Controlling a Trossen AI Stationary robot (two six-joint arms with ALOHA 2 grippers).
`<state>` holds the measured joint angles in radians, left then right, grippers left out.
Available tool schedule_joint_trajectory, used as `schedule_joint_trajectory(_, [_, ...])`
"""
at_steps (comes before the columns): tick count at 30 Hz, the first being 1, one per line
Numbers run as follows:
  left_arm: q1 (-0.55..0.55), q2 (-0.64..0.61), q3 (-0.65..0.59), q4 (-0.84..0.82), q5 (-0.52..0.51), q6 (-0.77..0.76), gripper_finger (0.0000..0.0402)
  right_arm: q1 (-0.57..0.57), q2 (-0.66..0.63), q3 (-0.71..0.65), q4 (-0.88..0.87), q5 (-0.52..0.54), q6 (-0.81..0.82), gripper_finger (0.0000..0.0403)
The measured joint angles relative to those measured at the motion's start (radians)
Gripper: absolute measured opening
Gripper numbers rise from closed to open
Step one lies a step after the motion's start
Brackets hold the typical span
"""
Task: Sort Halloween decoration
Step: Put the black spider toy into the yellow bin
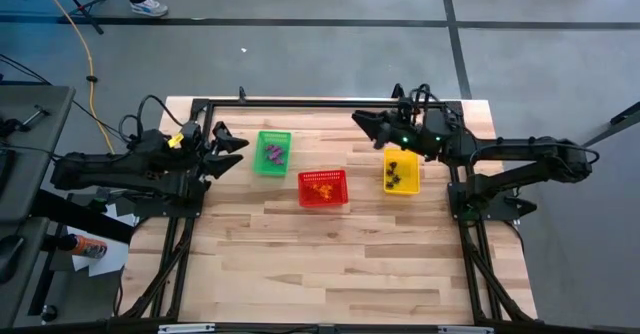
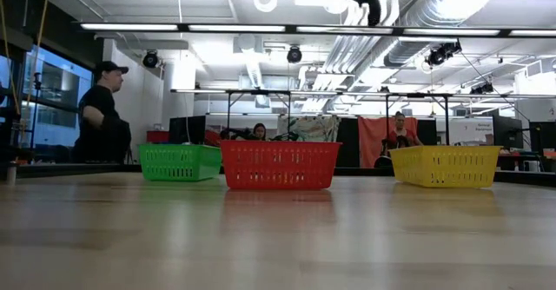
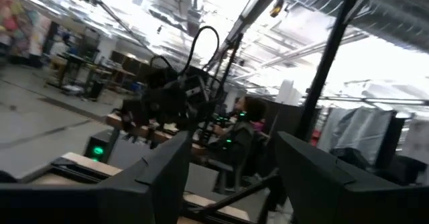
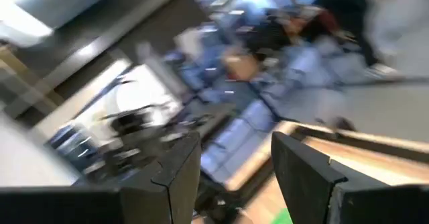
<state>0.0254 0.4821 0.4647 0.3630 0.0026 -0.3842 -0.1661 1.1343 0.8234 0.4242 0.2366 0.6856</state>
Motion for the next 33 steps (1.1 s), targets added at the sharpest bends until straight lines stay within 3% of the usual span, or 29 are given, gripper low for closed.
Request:
schedule_joint_trajectory(4, [0.000,0.017,0.000,0.000,-0.056,0.046,0.0207,-0.061,0.001,0.027,-0.277,0.143,0.217,0.0177])
schedule_joint_trajectory(7, [0.000,0.031,0.000,0.000,-0.109,0.042,0.0207,-0.143,0.017,0.107,-0.588,0.149,0.349,0.0177])
schedule_joint_trajectory(12, [0.000,0.048,0.000,0.001,-0.215,0.023,0.0207,-0.325,0.096,0.259,-0.973,0.122,0.268,0.0177])
schedule_joint_trajectory(18, [0.000,0.056,0.001,0.000,-0.375,0.019,0.0207,-0.555,0.228,0.326,-1.038,0.065,0.093,0.0177])
schedule_joint_trajectory(26, [0.000,0.056,0.001,0.000,-0.396,-0.126,0.0207,-0.776,0.398,0.327,-1.136,-0.219,0.042,0.0177])
schedule_joint_trajectory(29, [0.000,0.056,0.001,0.000,-0.401,-0.099,0.0207,-0.808,0.431,0.327,-1.199,-0.201,0.085,0.0177])
schedule_joint_trajectory(33, [0.000,0.056,0.001,-0.001,-0.401,-0.110,0.0207,-0.823,0.461,0.327,-1.275,-0.079,0.146,0.0177])
